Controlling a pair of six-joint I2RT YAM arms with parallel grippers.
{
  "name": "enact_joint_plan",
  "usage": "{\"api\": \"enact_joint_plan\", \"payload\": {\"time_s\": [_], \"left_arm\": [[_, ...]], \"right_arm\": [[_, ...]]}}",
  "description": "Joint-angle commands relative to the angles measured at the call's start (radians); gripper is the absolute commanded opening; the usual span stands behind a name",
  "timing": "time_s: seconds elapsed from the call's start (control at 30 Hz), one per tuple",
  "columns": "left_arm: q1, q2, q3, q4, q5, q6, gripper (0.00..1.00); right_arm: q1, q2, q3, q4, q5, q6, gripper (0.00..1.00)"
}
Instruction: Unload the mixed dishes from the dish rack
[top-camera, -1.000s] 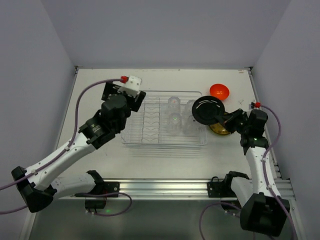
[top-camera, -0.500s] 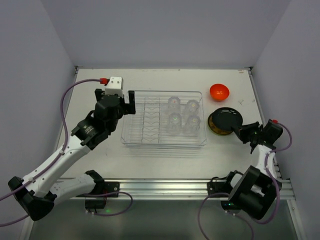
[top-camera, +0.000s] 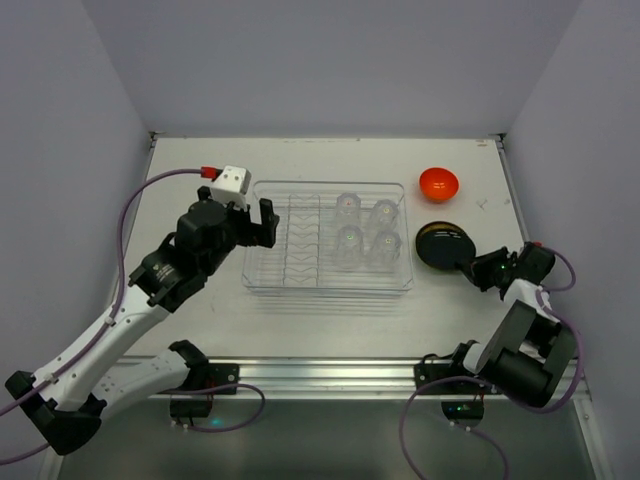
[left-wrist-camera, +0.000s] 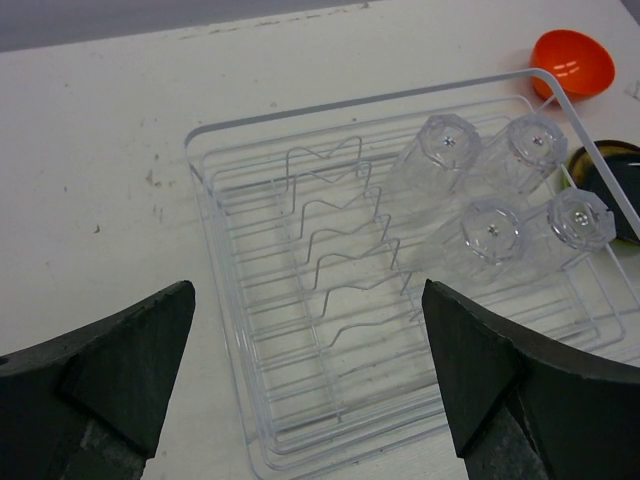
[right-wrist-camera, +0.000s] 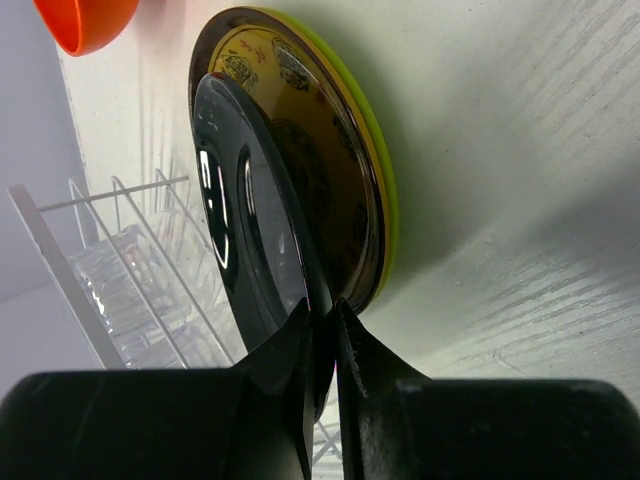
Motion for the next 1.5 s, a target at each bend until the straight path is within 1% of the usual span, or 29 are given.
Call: {"api": "enact_joint_plan", "payload": {"time_s": [0.0,0.07,0.1,0.13,0.17,0.27,0.3,0.47,0.53,0.63,0.67,0.7,0.8,0.83,0.9,0.93,0.97,1.0,1.03,1.07,1.1,1.17,1.23,1.33,1.37,1.43,1.47], "left_arm": [[0.006,-0.028,0.001,0.008,0.120,-0.015,1.00],[0.006,-0.034,-0.002,0.015,0.128,-0.012,1.00],[0.006,-0.032,-0.004,0.013,0.132,-0.009,1.00],[0.006,-0.031,-0.004,0.010,0.133,-0.012,1.00],[0.006,-0.026,-0.004,0.009,0.133,-0.013,1.00],[0.006,-0.025,-0.015,0.009,0.134,-0.030,1.00],[0.006,-0.023,-0.021,0.013,0.137,-0.033,1.00],[0.006,-0.009,-0.039,0.018,0.177,-0.047,1.00],[0.006,-0.006,-0.042,0.016,0.177,-0.050,1.00],[0.006,-0.014,-0.058,0.027,0.185,-0.055,1.00],[0.006,-0.015,-0.067,0.033,0.182,-0.055,1.00],[0.006,-0.015,-0.070,0.032,0.174,-0.058,1.00],[0.006,0.003,-0.056,0.003,0.130,-0.096,1.00],[0.006,0.018,-0.049,-0.007,0.099,-0.128,1.00],[0.006,0.035,-0.027,-0.030,0.087,-0.153,1.00],[0.006,0.049,-0.019,-0.033,0.096,-0.166,1.00],[0.006,0.055,-0.015,-0.033,0.109,-0.167,1.00],[0.006,0.058,-0.015,-0.018,0.154,-0.160,1.00],[0.006,0.066,-0.016,-0.005,0.174,-0.145,1.00],[0.006,0.068,-0.021,0.022,0.191,-0.147,1.00],[0.006,0.069,-0.036,0.042,0.217,-0.154,1.00],[0.006,0.072,-0.050,0.096,0.246,-0.171,1.00],[0.006,0.093,-0.058,0.127,0.297,-0.180,1.00],[0.006,0.143,-0.021,0.133,0.304,-0.193,1.00],[0.006,0.158,-0.004,0.121,0.312,-0.191,1.00],[0.005,0.212,0.048,0.095,0.303,-0.183,1.00],[0.005,0.231,0.069,0.084,0.269,-0.183,1.00]], "right_arm": [[0.019,0.018,0.040,0.028,0.022,-0.028,0.13],[0.033,0.027,0.046,0.027,0.027,-0.030,0.15],[0.039,0.033,0.049,0.025,0.033,-0.031,0.18],[0.045,0.032,0.051,0.022,0.037,-0.030,0.23],[0.045,0.035,0.054,0.018,0.048,-0.030,0.33],[0.050,0.034,0.070,0.005,0.056,-0.030,0.41],[0.054,0.031,0.074,-0.004,0.069,-0.028,0.46],[0.111,0.004,0.121,-0.059,0.171,-0.042,0.51],[0.125,0.007,0.129,-0.062,0.208,-0.044,0.52],[0.149,0.023,0.144,-0.074,0.250,-0.044,0.58],[0.158,0.029,0.147,-0.088,0.267,-0.044,0.59],[0.168,0.032,0.152,-0.097,0.287,-0.048,0.64],[0.201,0.027,0.173,-0.142,0.352,-0.073,0.67],[0.215,0.020,0.175,-0.148,0.387,-0.080,0.69],[0.231,-0.008,0.173,-0.159,0.419,-0.085,0.71],[0.238,-0.017,0.182,-0.169,0.433,-0.093,0.72],[0.252,-0.026,0.190,-0.197,0.482,-0.102,0.73],[0.295,-0.038,0.199,-0.212,0.522,-0.119,0.74],[0.316,-0.054,0.224,-0.232,0.563,-0.125,0.78],[0.338,-0.058,0.236,-0.266,0.633,-0.134,0.79],[0.373,-0.058,0.250,-0.281,0.666,-0.148,0.80],[0.393,-0.052,0.279,-0.320,0.729,-0.156,0.89],[0.401,-0.040,0.284,-0.327,0.732,-0.156,0.91],[0.418,-0.043,0.313,-0.382,0.757,-0.151,0.93],[0.431,-0.058,0.319,-0.393,0.775,-0.150,0.99],[0.471,-0.107,0.333,-0.418,0.804,-0.148,0.99],[0.484,-0.171,0.336,-0.421,0.798,-0.150,0.99]]}}
